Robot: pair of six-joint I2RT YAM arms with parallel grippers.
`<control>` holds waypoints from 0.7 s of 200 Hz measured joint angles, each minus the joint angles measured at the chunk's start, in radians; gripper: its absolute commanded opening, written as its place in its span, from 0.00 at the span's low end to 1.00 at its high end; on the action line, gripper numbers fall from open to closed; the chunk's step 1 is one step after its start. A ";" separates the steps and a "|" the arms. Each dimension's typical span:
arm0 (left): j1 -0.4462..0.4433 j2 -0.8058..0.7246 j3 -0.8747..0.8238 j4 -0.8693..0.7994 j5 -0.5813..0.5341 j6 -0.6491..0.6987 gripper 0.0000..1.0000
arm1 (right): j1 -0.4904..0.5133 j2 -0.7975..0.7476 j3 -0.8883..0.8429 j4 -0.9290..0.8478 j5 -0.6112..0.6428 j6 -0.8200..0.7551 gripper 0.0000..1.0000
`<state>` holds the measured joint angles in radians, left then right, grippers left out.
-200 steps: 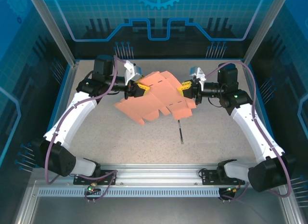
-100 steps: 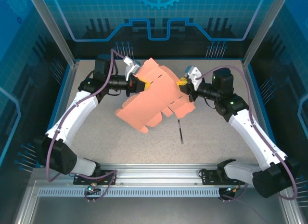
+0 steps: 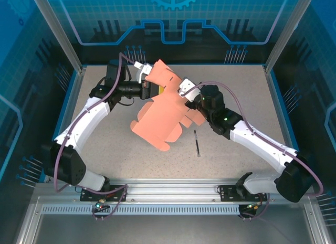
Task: Fold the paper box
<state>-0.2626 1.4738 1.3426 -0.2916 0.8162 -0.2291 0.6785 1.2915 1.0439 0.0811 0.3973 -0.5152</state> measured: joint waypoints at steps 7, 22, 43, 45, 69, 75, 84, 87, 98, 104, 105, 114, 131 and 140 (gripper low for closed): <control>0.000 0.003 -0.005 0.005 -0.006 -0.007 0.00 | 0.002 0.003 -0.001 0.002 0.010 -0.003 0.00; 0.000 0.004 -0.010 0.010 -0.016 -0.009 0.00 | 0.003 0.004 -0.003 0.002 0.014 -0.003 0.00; 0.000 0.004 -0.018 0.013 -0.026 -0.008 0.00 | -0.003 0.003 -0.003 -0.009 -0.006 0.005 0.00; 0.000 0.004 -0.020 0.013 -0.027 -0.008 0.00 | -0.005 0.002 -0.003 -0.011 -0.011 0.009 0.00; -0.004 0.004 -0.046 0.021 -0.039 -0.005 0.06 | -0.046 -0.005 0.006 -0.076 -0.111 0.051 0.00; -0.005 0.004 -0.055 0.027 -0.042 -0.005 0.06 | -0.060 -0.005 0.014 -0.098 -0.143 0.064 0.00; -0.007 0.005 -0.070 0.043 -0.046 -0.005 0.07 | -0.086 -0.005 0.032 -0.142 -0.202 0.087 0.00; -0.007 0.005 -0.075 0.047 -0.048 -0.005 0.07 | -0.094 -0.005 0.037 -0.153 -0.222 0.093 0.00; -0.008 0.006 -0.097 0.072 -0.054 -0.004 0.08 | -0.127 -0.004 0.061 -0.206 -0.298 0.121 0.00; -0.008 0.007 -0.108 0.085 -0.056 -0.002 0.08 | -0.143 -0.002 0.072 -0.232 -0.336 0.134 0.00; -0.008 0.008 -0.110 0.088 -0.057 -0.002 0.08 | -0.147 -0.002 0.075 -0.238 -0.347 0.137 0.00; -0.009 0.016 -0.124 0.109 -0.062 0.000 0.09 | -0.171 0.008 0.092 -0.275 -0.402 0.156 0.00; -0.009 0.042 -0.151 0.150 -0.080 0.006 0.14 | -0.209 0.042 0.122 -0.337 -0.489 0.188 0.00; -0.008 0.066 -0.165 0.168 -0.098 0.012 0.17 | -0.226 0.066 0.131 -0.366 -0.528 0.204 0.00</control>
<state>-0.2710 1.5398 1.1774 -0.1238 0.7185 -0.2173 0.4526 1.3571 1.1748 -0.2848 -0.1307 -0.3111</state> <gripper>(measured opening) 0.136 0.049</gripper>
